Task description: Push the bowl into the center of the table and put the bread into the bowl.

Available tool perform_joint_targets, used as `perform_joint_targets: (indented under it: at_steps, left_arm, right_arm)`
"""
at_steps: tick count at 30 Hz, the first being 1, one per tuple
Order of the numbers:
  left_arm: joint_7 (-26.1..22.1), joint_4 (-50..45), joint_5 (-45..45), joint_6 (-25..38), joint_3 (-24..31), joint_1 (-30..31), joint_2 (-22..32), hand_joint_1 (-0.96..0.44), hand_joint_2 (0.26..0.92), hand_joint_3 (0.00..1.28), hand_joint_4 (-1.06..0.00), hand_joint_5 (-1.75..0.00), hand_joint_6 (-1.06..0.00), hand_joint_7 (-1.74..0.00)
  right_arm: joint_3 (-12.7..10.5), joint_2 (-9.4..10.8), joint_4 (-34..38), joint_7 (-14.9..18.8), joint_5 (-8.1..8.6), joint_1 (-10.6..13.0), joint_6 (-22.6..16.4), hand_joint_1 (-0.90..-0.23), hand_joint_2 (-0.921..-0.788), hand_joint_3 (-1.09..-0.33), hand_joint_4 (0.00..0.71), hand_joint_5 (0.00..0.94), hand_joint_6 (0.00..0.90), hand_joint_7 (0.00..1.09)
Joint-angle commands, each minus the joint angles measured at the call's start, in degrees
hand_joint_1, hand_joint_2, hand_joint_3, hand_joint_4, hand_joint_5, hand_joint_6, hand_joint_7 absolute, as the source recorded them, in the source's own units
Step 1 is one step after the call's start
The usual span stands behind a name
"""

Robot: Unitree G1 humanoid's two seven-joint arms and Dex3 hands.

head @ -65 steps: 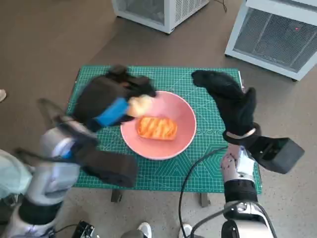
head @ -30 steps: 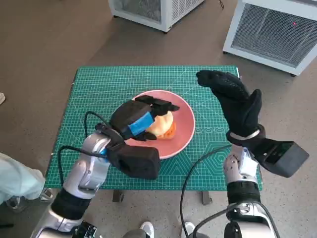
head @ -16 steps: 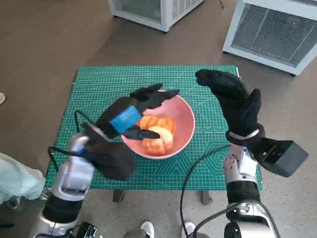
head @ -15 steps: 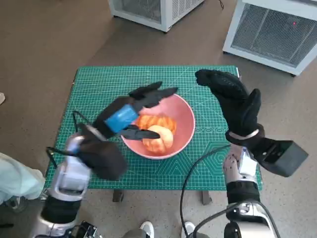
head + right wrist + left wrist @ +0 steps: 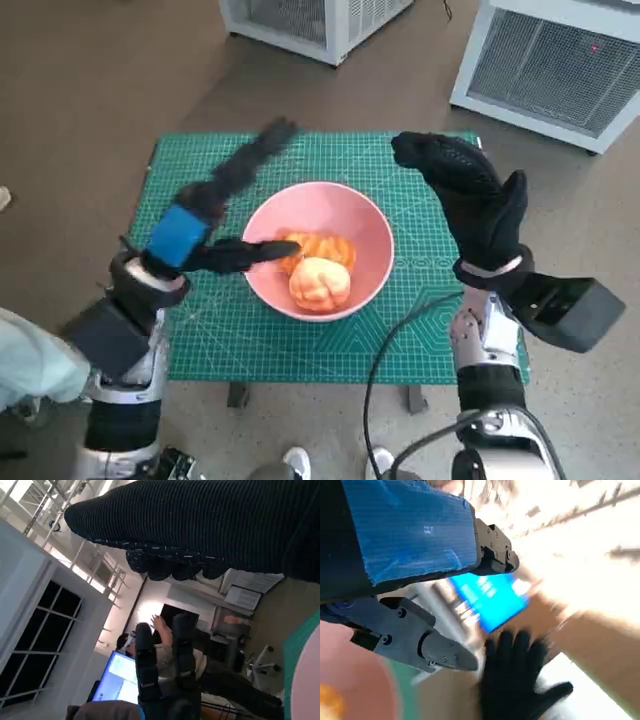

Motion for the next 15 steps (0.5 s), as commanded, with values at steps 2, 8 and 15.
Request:
perform_joint_targets:
  at_steps: [2, 8, 15]
  left_arm:
    - [-1.4, 3.6, -7.1, -3.8, 2.7, -0.1, -3.4, -0.64, 0.921, 0.29, -0.22, -0.05, -0.33, -0.09]
    - [-4.1, 5.9, -11.6, -5.8, 3.6, -0.8, -5.3, -0.62, 0.921, 0.31, -0.23, -0.05, -0.34, -0.1]
    - [-6.4, 6.6, -11.5, -5.9, 3.7, -0.8, -4.0, -0.62, 0.921, 0.32, -0.23, -0.04, -0.31, -0.09]
  right_arm:
    - [0.7, -0.4, -1.6, -1.4, -1.39, 0.4, 1.4, -0.732, -0.921, -0.779, 0.172, 0.002, -0.001, 0.58]
    - [0.7, -0.5, -2.0, -2.0, -1.78, -0.3, 1.5, -0.727, -0.921, -0.782, 0.171, 0.001, -0.001, 0.58]
    - [0.8, -0.5, -1.9, -2.4, -1.88, -1.0, 1.0, -0.725, -0.921, -0.785, 0.172, 0.002, -0.001, 0.58]
